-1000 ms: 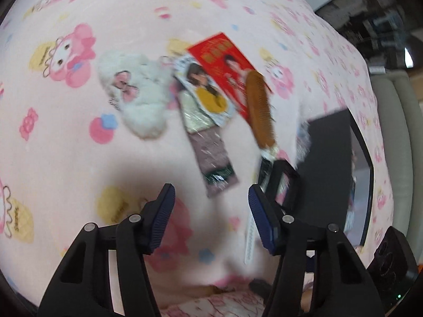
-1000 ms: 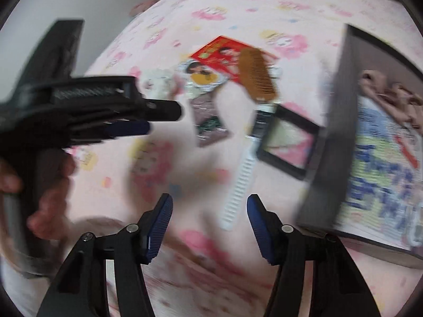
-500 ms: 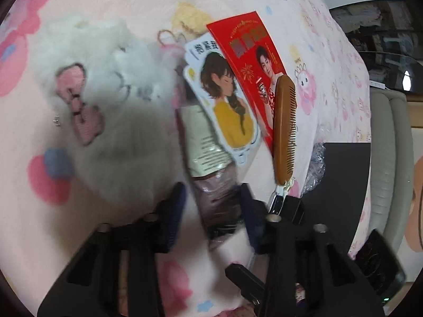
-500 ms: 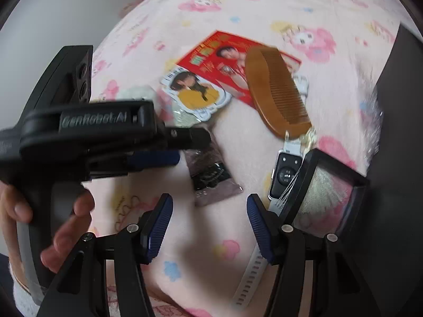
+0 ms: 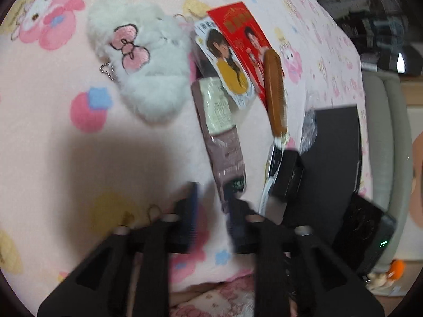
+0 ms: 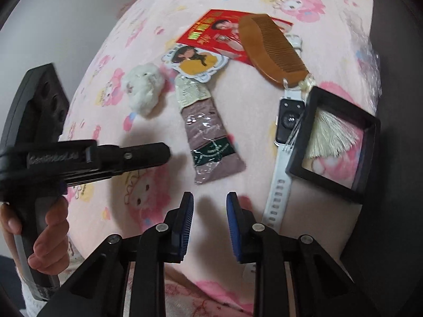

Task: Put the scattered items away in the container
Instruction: 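Move the left gripper down toward the brown-and-green hand cream tube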

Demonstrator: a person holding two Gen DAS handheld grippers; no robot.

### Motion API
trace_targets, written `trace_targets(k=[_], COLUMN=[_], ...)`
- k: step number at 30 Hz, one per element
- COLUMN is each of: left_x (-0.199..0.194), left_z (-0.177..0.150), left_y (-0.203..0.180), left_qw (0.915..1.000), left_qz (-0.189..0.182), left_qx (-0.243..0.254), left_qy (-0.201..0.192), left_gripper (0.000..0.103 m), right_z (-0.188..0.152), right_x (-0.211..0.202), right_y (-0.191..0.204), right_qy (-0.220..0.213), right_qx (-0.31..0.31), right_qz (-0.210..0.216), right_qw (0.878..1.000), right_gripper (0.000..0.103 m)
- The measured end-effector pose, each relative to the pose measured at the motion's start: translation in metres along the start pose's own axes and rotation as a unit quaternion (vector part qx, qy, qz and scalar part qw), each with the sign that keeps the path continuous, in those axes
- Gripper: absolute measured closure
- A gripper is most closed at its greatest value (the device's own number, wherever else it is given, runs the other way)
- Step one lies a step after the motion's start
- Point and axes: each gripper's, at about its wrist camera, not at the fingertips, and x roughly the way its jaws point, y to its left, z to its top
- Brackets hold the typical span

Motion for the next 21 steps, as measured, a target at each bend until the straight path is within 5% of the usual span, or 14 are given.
trace_targets(k=[1, 5, 9, 21], left_x=[0.002, 0.018, 0.032, -0.007], left_z=[0.005, 0.032, 0.049, -0.012], left_y=[0.003, -0.005, 0.001, 0.014], left_qw=[0.9999, 0.9996, 0.9998, 0.9986], left_qz=[-0.011, 0.001, 0.015, 0.012], left_qx=[-0.001, 0.028, 0.015, -0.043], left_qy=[-0.002, -0.007, -0.002, -0.027], left_gripper=[0.05, 0.05, 0.07, 0.072], right_z=[0.0, 0.011, 0.018, 0.032], right_x=[0.005, 0.02, 0.015, 0.003], right_y=[-0.002, -0.007, -0.004, 0.017], right_qy=[0.006, 0.022, 0.012, 0.009], right_qx=[0.007, 0.021, 0.023, 0.025], right_qz=[0.003, 0.003, 0.001, -0.004], right_qw=[1.0, 1.0, 1.0, 1.0], right_gripper=[0.081, 0.08, 0.08, 0.08])
